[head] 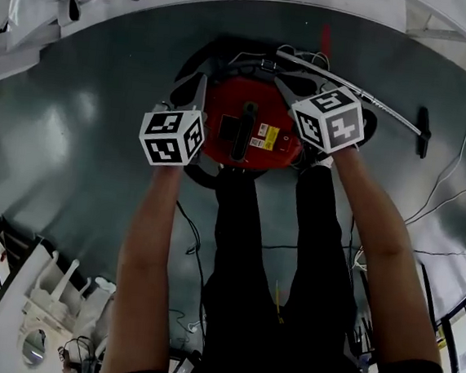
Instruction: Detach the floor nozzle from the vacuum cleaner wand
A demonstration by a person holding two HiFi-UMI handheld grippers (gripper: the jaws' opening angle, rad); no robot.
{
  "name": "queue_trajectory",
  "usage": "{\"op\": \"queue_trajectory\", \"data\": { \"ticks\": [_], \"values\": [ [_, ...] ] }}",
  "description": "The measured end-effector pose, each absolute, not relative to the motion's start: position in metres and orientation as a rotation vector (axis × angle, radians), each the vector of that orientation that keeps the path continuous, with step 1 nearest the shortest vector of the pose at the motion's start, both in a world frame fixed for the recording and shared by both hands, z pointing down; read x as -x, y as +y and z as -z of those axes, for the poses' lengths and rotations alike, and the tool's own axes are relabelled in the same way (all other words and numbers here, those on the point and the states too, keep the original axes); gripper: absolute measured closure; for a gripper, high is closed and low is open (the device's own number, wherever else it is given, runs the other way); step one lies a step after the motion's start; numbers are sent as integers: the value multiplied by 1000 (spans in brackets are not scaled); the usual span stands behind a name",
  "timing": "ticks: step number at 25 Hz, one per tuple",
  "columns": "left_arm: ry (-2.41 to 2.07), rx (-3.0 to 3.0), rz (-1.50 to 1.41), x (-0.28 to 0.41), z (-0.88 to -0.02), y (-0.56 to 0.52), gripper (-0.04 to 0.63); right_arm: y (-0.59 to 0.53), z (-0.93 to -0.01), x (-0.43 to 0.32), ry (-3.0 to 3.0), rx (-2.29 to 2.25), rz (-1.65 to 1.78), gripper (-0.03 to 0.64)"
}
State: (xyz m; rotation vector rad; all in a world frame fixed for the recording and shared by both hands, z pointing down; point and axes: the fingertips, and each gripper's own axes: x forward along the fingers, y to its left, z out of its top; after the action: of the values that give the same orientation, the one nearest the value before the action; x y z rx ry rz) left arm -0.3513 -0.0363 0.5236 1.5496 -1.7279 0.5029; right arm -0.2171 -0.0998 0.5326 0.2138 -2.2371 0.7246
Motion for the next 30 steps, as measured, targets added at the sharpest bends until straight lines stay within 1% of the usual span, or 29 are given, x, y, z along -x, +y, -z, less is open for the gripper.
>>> {"op": "queue_trajectory", "data": {
  "ticks": [7, 13, 17, 23, 25, 27, 30],
  "values": [
    [-1756, -1500, -576, 392, -563, -55, 586, -110, -561, 240, -2247, -154, -662, 620],
    [-1718, -1559, -744, 417, -592, -79, 586, -112, -582, 244, -2249, -151, -681, 620],
    [-1682, -1539, -738, 421, -614, -92, 586, -109, -586, 251, -2254, -115, -691, 620],
    [-1660, -1623, -788, 403, -620, -98, 584, -110, -593, 269, -2275, -71, -644, 620],
    [-1614, -1637, -836, 405, -627, -96, 554, -113, -593, 276, -2282, -63, -642, 620],
    [-1539, -1643, -893, 412, -634, -91, 492, -115, -592, 283, -2294, -47, -624, 620],
    [-1460, -1615, -964, 426, -648, -83, 481, -116, -595, 292, -2302, -32, -600, 620]
  ]
}}
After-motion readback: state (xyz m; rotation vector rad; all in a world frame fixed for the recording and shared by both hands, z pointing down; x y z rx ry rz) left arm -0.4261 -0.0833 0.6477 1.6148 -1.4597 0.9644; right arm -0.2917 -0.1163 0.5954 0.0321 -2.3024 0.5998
